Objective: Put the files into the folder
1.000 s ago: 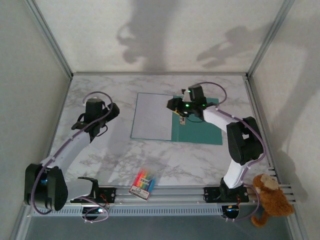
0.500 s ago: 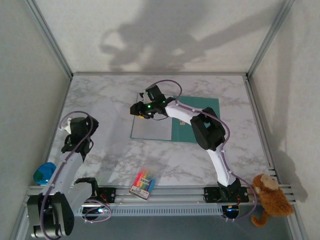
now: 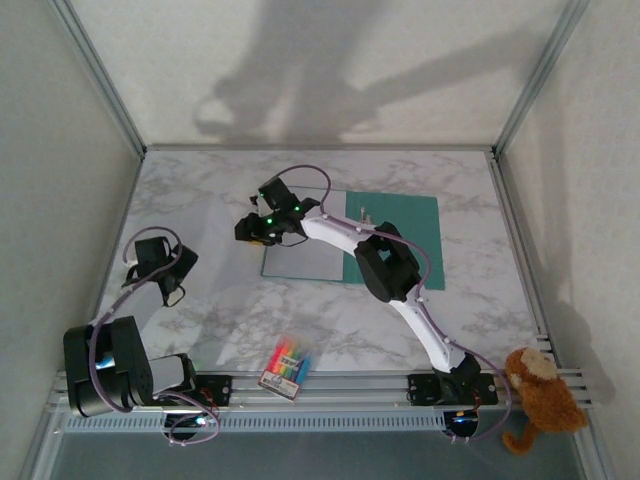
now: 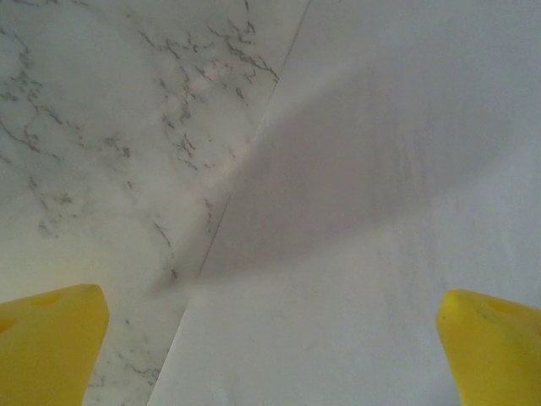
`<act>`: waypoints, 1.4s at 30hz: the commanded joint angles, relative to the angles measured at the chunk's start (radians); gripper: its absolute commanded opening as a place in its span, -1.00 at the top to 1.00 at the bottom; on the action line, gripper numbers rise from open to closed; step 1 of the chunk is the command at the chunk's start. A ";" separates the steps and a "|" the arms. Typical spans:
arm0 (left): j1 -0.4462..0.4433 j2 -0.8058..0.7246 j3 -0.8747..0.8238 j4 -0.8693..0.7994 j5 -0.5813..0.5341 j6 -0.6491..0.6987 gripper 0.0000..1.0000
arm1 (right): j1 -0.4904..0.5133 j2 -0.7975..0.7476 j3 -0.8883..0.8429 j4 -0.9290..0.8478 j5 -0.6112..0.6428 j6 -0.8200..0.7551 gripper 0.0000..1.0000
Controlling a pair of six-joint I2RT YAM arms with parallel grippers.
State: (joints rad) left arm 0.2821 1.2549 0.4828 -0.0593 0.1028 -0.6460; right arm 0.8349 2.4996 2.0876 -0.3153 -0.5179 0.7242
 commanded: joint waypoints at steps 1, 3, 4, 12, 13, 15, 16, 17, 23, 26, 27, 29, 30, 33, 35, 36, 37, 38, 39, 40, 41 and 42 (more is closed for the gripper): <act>0.018 0.022 0.036 0.021 0.039 0.045 -0.99 | 0.005 0.044 0.074 -0.078 0.035 -0.002 0.09; 0.022 0.036 0.040 0.028 0.059 0.059 -0.99 | 0.009 0.067 0.103 -0.091 0.027 0.005 0.10; 0.025 0.045 0.043 0.029 0.079 0.068 -0.99 | 0.010 0.075 0.113 -0.095 0.026 0.007 0.10; 0.039 0.097 0.070 0.025 0.131 0.112 -0.99 | 0.024 0.100 0.127 -0.093 0.033 0.014 0.10; 0.039 0.102 0.069 0.027 0.134 0.113 -0.99 | 0.024 0.103 0.129 -0.092 0.032 0.016 0.10; 0.040 0.109 0.068 0.034 0.142 0.117 -0.99 | 0.026 0.108 0.129 -0.090 0.030 0.019 0.10; 0.039 0.112 0.070 0.035 0.147 0.116 -0.99 | 0.028 0.109 0.127 -0.090 0.031 0.019 0.10; 0.040 0.117 0.069 0.036 0.150 0.116 -0.99 | 0.029 0.111 0.128 -0.090 0.031 0.020 0.10; 0.041 0.158 0.067 0.051 0.176 0.109 -0.99 | 0.036 0.120 0.124 -0.078 0.028 0.026 0.11; 0.040 0.165 0.058 0.067 0.190 0.104 -0.98 | 0.038 0.121 0.121 -0.075 0.029 0.026 0.11; 0.040 0.165 0.058 0.068 0.190 0.106 -0.98 | 0.041 0.122 0.118 -0.074 0.029 0.026 0.11; 0.040 0.165 0.058 0.064 0.194 0.106 -0.97 | 0.041 0.122 0.112 -0.071 0.030 0.027 0.11; 0.040 0.163 0.057 0.065 0.195 0.107 -0.97 | 0.041 0.122 0.107 -0.067 0.030 0.030 0.11; 0.041 0.156 0.053 0.063 0.193 0.107 -0.96 | 0.046 0.125 0.099 -0.061 0.028 0.035 0.11; 0.040 0.156 0.054 0.060 0.193 0.107 -0.97 | 0.051 0.127 0.098 -0.059 0.028 0.036 0.11; 0.040 0.156 0.054 0.059 0.194 0.107 -0.96 | 0.054 0.129 0.098 -0.056 0.028 0.037 0.11; 0.040 0.155 0.053 0.059 0.196 0.105 -0.96 | 0.055 0.131 0.097 -0.054 0.026 0.039 0.11; 0.040 0.152 0.052 0.061 0.197 0.106 -0.96 | 0.059 0.133 0.098 -0.053 0.025 0.041 0.11; 0.040 0.150 0.052 0.059 0.198 0.106 -0.96 | 0.061 0.134 0.095 -0.050 0.025 0.042 0.11; 0.040 0.147 0.051 0.058 0.198 0.106 -0.96 | 0.062 0.134 0.096 -0.049 0.025 0.043 0.11; 0.040 0.143 0.051 0.056 0.202 0.105 -0.96 | 0.066 0.134 0.096 -0.046 0.025 0.045 0.11; 0.040 0.140 0.050 0.055 0.204 0.106 -0.96 | 0.067 0.136 0.096 -0.046 0.023 0.046 0.11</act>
State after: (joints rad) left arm 0.3191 1.3766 0.5423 -0.0349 0.2329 -0.5488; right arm 0.8684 2.5946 2.1868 -0.3656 -0.4904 0.7547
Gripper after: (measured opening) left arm 0.982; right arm 0.445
